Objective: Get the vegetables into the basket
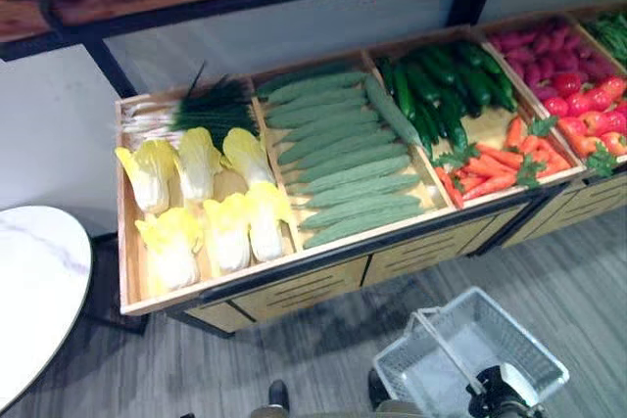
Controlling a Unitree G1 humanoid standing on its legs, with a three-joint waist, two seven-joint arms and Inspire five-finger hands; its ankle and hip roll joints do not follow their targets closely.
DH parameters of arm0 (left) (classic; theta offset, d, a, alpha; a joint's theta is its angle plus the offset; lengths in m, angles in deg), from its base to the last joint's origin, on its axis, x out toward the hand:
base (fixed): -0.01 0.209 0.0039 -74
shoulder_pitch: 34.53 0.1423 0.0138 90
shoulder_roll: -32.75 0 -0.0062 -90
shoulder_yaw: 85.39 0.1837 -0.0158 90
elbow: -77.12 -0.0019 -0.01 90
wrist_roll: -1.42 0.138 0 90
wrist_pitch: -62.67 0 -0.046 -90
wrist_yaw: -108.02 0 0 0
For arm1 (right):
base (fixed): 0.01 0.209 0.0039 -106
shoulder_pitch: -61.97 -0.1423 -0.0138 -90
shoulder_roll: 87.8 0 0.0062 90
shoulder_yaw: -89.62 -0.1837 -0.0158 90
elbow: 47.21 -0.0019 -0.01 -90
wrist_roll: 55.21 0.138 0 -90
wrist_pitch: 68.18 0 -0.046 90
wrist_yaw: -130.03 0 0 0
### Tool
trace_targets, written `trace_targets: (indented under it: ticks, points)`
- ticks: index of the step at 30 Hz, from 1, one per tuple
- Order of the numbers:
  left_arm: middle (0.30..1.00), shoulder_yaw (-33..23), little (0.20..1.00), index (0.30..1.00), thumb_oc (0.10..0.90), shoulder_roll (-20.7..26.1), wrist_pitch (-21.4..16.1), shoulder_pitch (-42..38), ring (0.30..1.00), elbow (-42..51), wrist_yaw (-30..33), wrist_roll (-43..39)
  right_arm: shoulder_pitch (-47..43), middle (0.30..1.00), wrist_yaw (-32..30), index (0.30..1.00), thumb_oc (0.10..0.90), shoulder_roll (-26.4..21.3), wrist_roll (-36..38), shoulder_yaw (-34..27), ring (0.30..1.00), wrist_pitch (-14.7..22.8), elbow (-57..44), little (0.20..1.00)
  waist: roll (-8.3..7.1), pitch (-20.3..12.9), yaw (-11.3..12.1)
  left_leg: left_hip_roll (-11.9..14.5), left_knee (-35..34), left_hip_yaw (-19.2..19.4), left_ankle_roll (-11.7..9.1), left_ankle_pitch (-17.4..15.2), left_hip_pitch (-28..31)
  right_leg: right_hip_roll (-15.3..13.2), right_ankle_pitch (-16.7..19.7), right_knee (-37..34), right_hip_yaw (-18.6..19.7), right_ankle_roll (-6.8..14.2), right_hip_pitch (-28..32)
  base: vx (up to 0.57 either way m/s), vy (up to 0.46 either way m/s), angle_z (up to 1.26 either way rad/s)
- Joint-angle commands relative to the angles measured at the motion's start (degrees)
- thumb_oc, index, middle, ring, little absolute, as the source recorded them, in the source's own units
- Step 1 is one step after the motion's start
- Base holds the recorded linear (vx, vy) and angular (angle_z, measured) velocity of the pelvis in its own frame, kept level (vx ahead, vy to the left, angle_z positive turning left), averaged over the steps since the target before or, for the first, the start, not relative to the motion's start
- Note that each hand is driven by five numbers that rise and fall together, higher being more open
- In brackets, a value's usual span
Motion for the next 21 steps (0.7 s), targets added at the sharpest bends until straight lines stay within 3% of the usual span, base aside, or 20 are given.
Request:
trace_targets:
  ticks: [1, 3, 6, 8, 9, 10, 11, 12, 17, 21]
  points:
    - [1.0, -1.4, 1.0, 1.0, 0.9, 10.0, -6.1, -3.4, 1.0, -4.1, 13.8, -7.3, -4.0, 0.3, -2.3, 0.3, 0.4, -0.7, 3.9, 1.1, 0.3, 2.3, 1.1, 0.3, -4.05, 2.2, -0.2, -0.2, 0.2, -0.6, -0.9, -1.2, 0.4, -4.2, -0.2, 1.4, 1.4, 4.2, 0.0, 0.04, 0.016, -0.07]
    - [1.0, -3.1, 1.0, 1.0, 0.9, 11.7, -9.4, -4.5, 1.0, -1.7, 15.1, -11.4, -3.5, 0.3, -2.4, 0.3, 0.4, -0.4, 3.5, 0.2, 0.3, 2.0, 4.1, 0.3, -3.76, 1.8, -0.5, -0.3, 0.2, -0.6, -1.1, -1.3, 0.6, -4.1, -0.1, 1.1, 1.3, 4.2, 0.2, 0.02, 0.024, -0.1]
    - [1.0, 1.0, 1.0, 1.0, 0.9, 12.9, -12.3, -7.2, 1.0, 8.4, 18.3, -7.3, -3.1, 0.3, -3.2, 0.3, 0.4, -0.6, 2.4, -0.2, 0.3, 1.6, 5.1, 0.3, -3.58, 1.8, -1.0, -0.4, 0.2, -0.7, -1.3, -1.3, 0.6, -4.0, 0.1, 1.1, 1.2, 4.4, 0.1, 0.0, 0.012, -0.03]
    - [1.0, 4.1, 1.0, 1.0, 0.9, 12.7, -13.6, -6.9, 1.0, 24.1, 22.9, -0.8, -2.3, 0.3, -4.0, 0.3, 0.4, -0.7, 1.6, -1.0, 0.3, 1.5, 5.2, 0.3, -3.62, 2.1, -1.0, -0.3, 0.2, -1.1, -1.2, -1.3, 0.7, -4.1, -0.1, 1.1, 0.8, 4.6, 0.4, -0.01, -0.005, 0.04]
    - [1.0, 4.1, 1.0, 1.0, 0.9, 12.6, -13.4, -6.8, 1.0, 24.4, 23.1, -0.6, -2.3, 0.3, -4.0, 0.3, 0.4, -0.8, 1.6, -1.0, 0.3, 1.5, 5.1, 0.3, -3.6, 2.0, -1.0, -0.3, 0.2, -1.1, -1.3, -1.2, 0.5, -4.1, 0.1, 1.1, 0.8, 4.5, 0.2, -0.02, -0.018, 0.06]
    - [1.0, 5.1, 1.0, 1.0, 0.9, 12.8, -13.4, -6.4, 1.0, 31.9, 25.3, 3.3, -1.9, 0.3, -4.4, 0.3, 0.4, -0.8, 1.3, -1.6, 0.3, 1.5, 5.1, 0.3, -3.69, 2.0, -0.9, -0.3, 0.2, -1.3, -1.3, -1.1, 0.3, -4.1, 0.0, 1.2, 0.7, 4.6, 0.0, -0.01, -0.022, 0.05]
    - [1.0, 6.5, 1.0, 1.0, 0.9, 13.4, -12.8, -6.1, 1.0, 39.9, 27.3, 8.1, -1.4, 0.3, -4.5, 0.3, 0.4, -0.6, 1.0, -2.2, 0.3, 1.4, 5.2, 0.3, -3.89, 2.1, -0.9, -0.3, 0.2, -1.6, -1.2, -1.2, 0.4, -4.1, -0.2, 1.1, 0.5, 4.6, 0.4, -0.01, -0.074, 0.01]
    - [1.0, 7.8, 1.0, 1.0, 0.9, 11.4, -9.2, -5.1, 1.0, 53.4, 29.5, 17.8, -0.1, 0.3, -4.4, 0.3, 0.4, -0.5, 1.3, -4.2, 0.3, 1.3, 5.9, 0.3, -4.63, 1.9, -0.7, -0.2, 0.2, -2.2, -1.1, -1.0, -0.2, -4.1, -0.1, 1.0, 0.1, 4.6, 0.2, 0.0, -0.078, -0.01]
    - [1.0, 10.2, 1.0, 1.0, 0.9, 8.9, -7.9, -6.0, 1.0, 60.0, 27.7, 20.7, 0.2, 0.3, -4.5, 0.3, 0.4, -0.7, 0.3, -3.6, 0.3, 1.1, 4.8, 0.3, -5.12, 1.8, -1.0, 0.0, 0.2, -2.0, -1.1, -1.1, -0.2, -4.0, -0.1, 1.0, 0.3, 4.4, 0.3, 0.0, -0.03, 0.02]
    - [1.0, 17.2, 1.0, 1.0, 0.9, 8.3, -9.8, -6.2, 1.0, 59.1, 19.4, 20.3, -0.6, 0.3, -3.7, 0.3, 0.4, -1.3, 0.0, -2.9, 0.3, 1.1, 3.8, 0.3, -5.24, 2.0, -1.2, -0.1, 0.2, -2.1, -1.0, -1.0, -0.2, -4.1, 0.0, 1.0, 0.4, 4.4, 0.3, -0.01, -0.01, -0.02]
